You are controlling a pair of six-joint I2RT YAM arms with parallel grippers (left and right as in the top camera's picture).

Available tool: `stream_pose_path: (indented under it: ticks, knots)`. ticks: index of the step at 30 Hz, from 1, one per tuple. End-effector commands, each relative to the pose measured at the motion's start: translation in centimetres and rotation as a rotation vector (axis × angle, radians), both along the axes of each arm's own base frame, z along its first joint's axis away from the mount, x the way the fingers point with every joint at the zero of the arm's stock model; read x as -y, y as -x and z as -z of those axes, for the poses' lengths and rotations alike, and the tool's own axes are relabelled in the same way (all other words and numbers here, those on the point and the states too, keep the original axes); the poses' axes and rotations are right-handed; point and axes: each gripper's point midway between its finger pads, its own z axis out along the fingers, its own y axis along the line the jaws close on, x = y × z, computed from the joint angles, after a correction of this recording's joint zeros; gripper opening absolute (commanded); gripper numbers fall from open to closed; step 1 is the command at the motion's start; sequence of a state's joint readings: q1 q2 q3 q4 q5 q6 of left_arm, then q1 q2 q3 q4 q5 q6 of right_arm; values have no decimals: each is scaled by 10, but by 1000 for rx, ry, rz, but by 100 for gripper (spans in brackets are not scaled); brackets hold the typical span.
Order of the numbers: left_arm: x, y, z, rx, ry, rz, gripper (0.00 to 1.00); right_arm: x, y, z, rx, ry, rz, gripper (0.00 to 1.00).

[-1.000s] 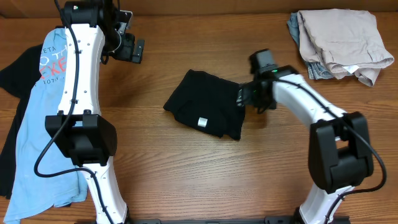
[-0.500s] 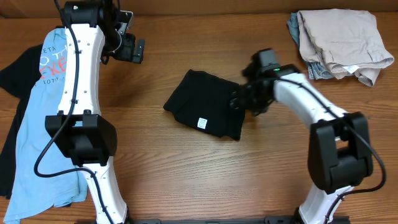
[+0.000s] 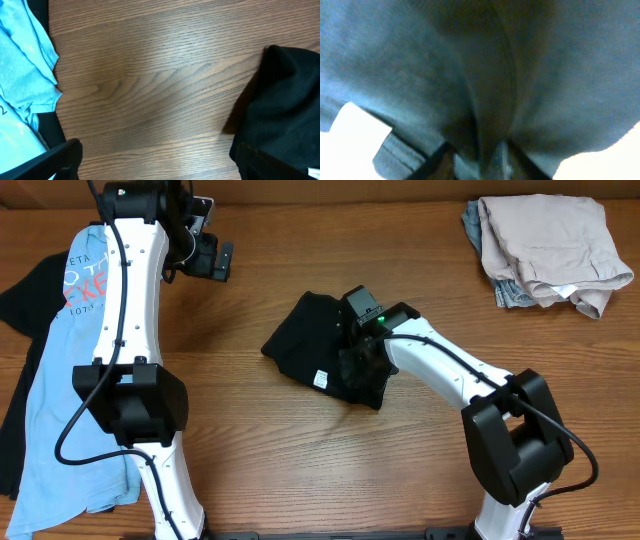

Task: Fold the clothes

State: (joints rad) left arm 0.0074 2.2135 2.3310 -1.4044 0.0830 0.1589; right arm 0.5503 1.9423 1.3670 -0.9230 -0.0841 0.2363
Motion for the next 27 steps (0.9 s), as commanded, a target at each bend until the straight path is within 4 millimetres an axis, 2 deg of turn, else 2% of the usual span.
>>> stream_pose_path:
  ticks: [1,8,10,12,14,16,20,24,27]
  knots:
    - [1,-3,3,-2,20,-10,100,-1,-26,-29,146,62,-1,32]
    - [1,-3,3,-3,20,-10,100,-9,-52,-75,239,53,-4,30]
    - [1,-3,3,-3,20,-10,100,-17,-54,-84,255,33,-30,25]
    - [1,-3,3,-2,21,-10,100,-26,-52,-86,255,8,-57,12]
    - [1,-3,3,-2,21,-10,100,-36,-46,-82,232,-21,-84,4]
    - [1,-3,3,-2,21,-10,100,-46,-41,-71,204,-33,-117,4]
    - [1,-2,3,-3,21,-10,100,-62,-24,-38,118,-18,-186,4]
    - [0,-1,4,-10,19,-10,100,-67,6,-5,-23,18,-250,4]
    - [0,-1,3,-10,20,-10,100,-61,22,0,-86,52,-260,4]
